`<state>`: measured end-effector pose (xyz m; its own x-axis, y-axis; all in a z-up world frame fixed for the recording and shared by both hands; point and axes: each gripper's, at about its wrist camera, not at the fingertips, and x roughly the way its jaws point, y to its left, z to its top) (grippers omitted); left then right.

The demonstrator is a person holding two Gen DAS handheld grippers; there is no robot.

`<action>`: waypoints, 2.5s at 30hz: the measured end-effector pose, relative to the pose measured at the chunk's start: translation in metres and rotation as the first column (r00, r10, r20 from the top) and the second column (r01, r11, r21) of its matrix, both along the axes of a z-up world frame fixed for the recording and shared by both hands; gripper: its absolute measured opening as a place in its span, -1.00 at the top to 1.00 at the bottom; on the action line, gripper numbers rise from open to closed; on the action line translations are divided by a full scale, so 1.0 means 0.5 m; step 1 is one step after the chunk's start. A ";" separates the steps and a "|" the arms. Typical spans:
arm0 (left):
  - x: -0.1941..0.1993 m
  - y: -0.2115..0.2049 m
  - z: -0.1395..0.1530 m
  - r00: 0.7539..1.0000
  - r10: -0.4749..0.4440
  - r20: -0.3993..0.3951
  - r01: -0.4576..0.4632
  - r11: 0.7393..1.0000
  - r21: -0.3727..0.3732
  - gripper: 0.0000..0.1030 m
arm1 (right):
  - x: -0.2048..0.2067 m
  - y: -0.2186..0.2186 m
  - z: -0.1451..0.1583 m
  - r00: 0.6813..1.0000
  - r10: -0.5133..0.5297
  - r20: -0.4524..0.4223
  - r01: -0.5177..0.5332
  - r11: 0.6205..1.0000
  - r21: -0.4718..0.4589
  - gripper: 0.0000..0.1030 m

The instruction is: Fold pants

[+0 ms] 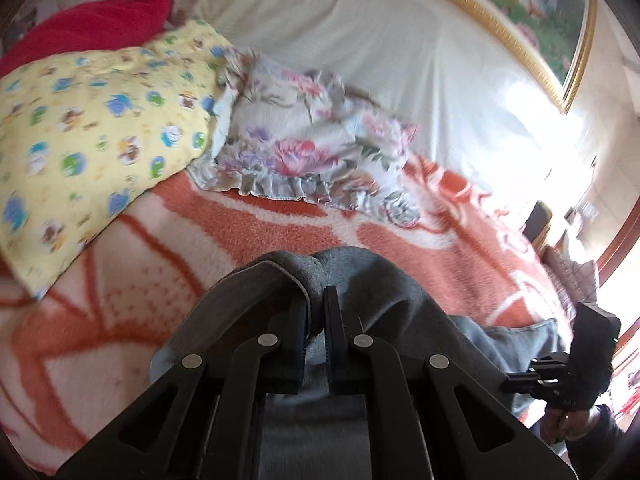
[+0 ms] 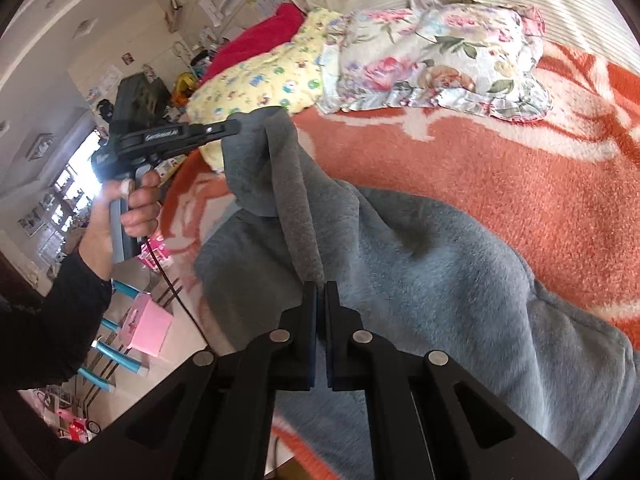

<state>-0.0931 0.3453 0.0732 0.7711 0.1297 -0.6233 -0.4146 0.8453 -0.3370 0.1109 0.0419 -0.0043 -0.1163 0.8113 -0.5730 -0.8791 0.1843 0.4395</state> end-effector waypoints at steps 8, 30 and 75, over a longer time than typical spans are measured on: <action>-0.170 -0.050 -0.046 0.996 0.064 0.060 -0.060 0.996 -0.071 0.88 | -0.073 -0.043 -0.001 0.992 0.128 0.009 -0.128 0.992 -0.013 0.92; -0.341 -0.068 -0.236 0.957 0.275 -0.092 -0.289 0.937 -0.195 0.57 | -0.118 0.020 -0.130 0.974 0.208 -0.087 -0.221 0.956 -0.192 0.79; -0.237 -0.030 -0.115 0.928 0.354 0.120 -0.351 0.935 -0.045 0.55 | 0.227 0.262 -0.033 0.989 -0.141 0.042 0.145 0.985 -0.096 0.73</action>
